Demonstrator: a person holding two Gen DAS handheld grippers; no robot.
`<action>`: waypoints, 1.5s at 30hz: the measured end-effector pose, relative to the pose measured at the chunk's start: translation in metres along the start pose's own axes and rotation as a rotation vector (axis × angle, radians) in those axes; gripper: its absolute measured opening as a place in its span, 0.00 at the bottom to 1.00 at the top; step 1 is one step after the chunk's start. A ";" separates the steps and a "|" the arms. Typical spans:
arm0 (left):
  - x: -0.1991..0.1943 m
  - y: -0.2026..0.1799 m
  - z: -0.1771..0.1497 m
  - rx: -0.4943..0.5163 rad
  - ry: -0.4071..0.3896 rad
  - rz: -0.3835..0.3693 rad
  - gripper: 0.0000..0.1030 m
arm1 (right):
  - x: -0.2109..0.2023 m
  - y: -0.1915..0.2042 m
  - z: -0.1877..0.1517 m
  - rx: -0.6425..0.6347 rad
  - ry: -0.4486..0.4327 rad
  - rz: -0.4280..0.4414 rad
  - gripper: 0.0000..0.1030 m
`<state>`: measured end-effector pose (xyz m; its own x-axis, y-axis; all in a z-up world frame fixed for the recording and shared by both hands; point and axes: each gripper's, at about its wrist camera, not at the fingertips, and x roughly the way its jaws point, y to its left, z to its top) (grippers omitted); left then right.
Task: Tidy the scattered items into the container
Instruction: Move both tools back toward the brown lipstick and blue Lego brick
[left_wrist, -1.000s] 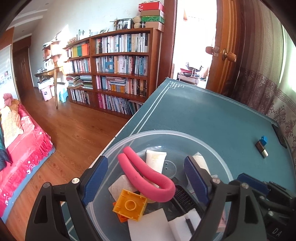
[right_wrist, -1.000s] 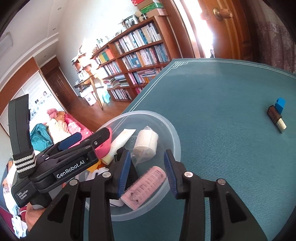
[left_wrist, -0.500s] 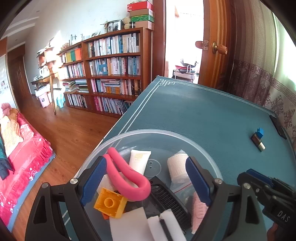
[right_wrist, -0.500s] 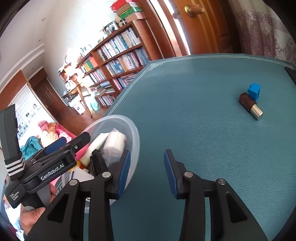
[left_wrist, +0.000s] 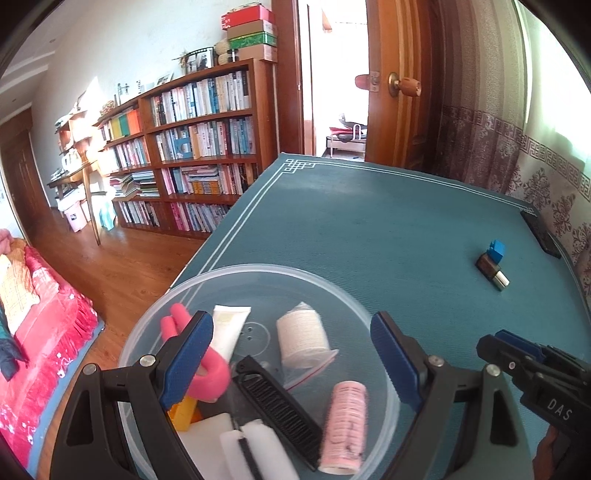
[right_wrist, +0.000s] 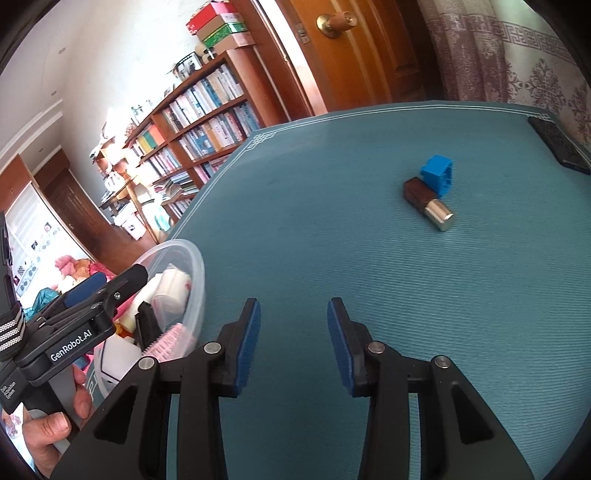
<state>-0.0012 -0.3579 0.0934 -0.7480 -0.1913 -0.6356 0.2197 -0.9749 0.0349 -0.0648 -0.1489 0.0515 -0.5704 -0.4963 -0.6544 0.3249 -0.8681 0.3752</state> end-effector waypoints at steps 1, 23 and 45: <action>0.000 -0.004 0.000 0.008 0.001 -0.004 0.87 | -0.002 -0.005 0.000 0.005 -0.002 -0.008 0.40; 0.005 -0.099 0.005 0.169 0.025 -0.115 0.87 | -0.032 -0.083 0.002 0.115 -0.048 -0.106 0.40; 0.073 -0.192 0.020 0.257 0.151 -0.274 0.87 | -0.040 -0.146 0.003 0.271 -0.079 -0.171 0.40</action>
<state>-0.1106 -0.1867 0.0552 -0.6528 0.0800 -0.7533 -0.1534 -0.9878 0.0280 -0.0916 -0.0024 0.0251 -0.6596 -0.3323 -0.6742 0.0128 -0.9018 0.4320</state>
